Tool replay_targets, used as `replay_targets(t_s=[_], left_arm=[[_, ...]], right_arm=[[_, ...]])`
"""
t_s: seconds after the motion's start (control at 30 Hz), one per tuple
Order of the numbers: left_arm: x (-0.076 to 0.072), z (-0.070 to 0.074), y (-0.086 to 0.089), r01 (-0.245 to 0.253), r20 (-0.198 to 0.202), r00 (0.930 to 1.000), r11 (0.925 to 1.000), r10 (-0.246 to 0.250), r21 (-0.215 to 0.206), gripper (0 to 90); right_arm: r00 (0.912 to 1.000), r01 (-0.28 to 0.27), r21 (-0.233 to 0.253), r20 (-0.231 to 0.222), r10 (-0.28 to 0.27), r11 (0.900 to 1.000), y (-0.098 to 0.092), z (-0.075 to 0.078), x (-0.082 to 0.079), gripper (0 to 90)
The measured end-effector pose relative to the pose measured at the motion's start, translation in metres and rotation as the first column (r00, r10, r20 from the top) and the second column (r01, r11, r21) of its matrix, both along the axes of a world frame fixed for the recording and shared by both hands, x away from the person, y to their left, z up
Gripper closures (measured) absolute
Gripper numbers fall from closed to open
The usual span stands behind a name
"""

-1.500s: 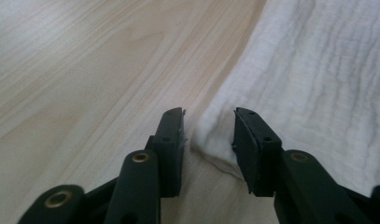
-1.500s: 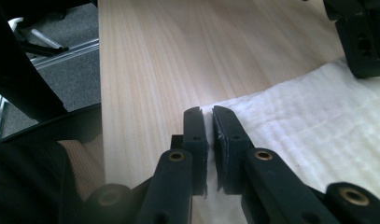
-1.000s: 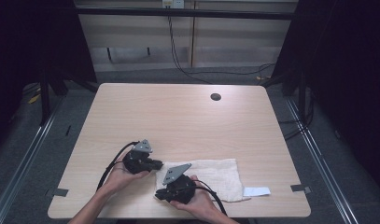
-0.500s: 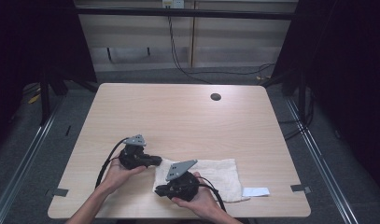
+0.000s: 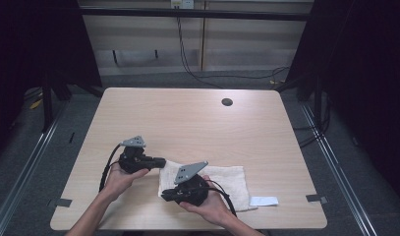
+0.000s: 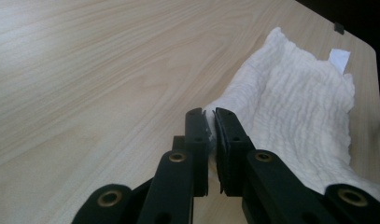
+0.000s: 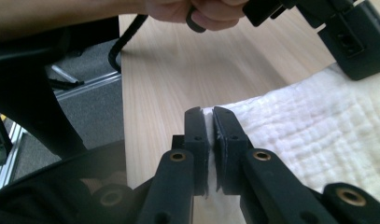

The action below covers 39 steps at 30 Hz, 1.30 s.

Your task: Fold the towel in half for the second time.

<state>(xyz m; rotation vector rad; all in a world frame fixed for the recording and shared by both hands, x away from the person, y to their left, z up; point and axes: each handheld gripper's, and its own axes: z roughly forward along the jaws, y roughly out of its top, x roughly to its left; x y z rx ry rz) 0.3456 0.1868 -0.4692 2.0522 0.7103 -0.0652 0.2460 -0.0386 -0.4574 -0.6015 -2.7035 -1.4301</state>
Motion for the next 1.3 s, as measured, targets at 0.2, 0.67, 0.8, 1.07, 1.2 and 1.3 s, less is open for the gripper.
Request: replay_targets(t_s=[0.2, 0.67, 0.8, 1.07, 1.2, 1.3], left_arm=[[0.002, 0.004, 0.009, -0.030, 0.002, 0.9995, 0.9995, 0.030, 0.002, 84.6], [0.000, 0.010, 0.041, -0.092, 0.014, 0.9957, 0.9957, 0.092, -0.010, 84.6], [0.002, 0.012, 0.051, -0.125, 0.025, 0.9918, 0.9920, 0.126, -0.014, 84.7], [-0.001, 0.038, 0.066, -0.150, 0.058, 0.9866, 0.9873, 0.153, -0.054, 84.6], [-0.001, 0.035, 0.059, -0.138, 0.046, 0.9891, 0.9897, 0.139, -0.038, 84.6], [-0.001, 0.036, 0.048, -0.113, 0.049, 0.9922, 0.9932, 0.115, -0.025, 84.6]], right_arm=[[1.0000, 0.004, 0.021, 0.004, -0.004, 1.000, 0.006, 0.005, 0.005, 84.9], [0.9990, -0.044, 0.062, 0.010, 0.043, 0.997, 0.037, 0.007, 0.009, 85.2], [0.9992, -0.040, 0.085, 0.013, 0.039, 0.996, 0.045, 0.013, 0.017, 85.2], [0.9991, -0.021, 0.201, 0.041, 0.013, 0.979, 0.056, 0.020, 0.015, 85.1], [0.9989, -0.020, 0.198, 0.045, 0.012, 0.980, 0.056, 0.023, 0.015, 85.1], [0.9980, -0.011, 0.180, 0.063, 0.000, 0.984, 0.051, 0.025, 0.010, 85.0]])
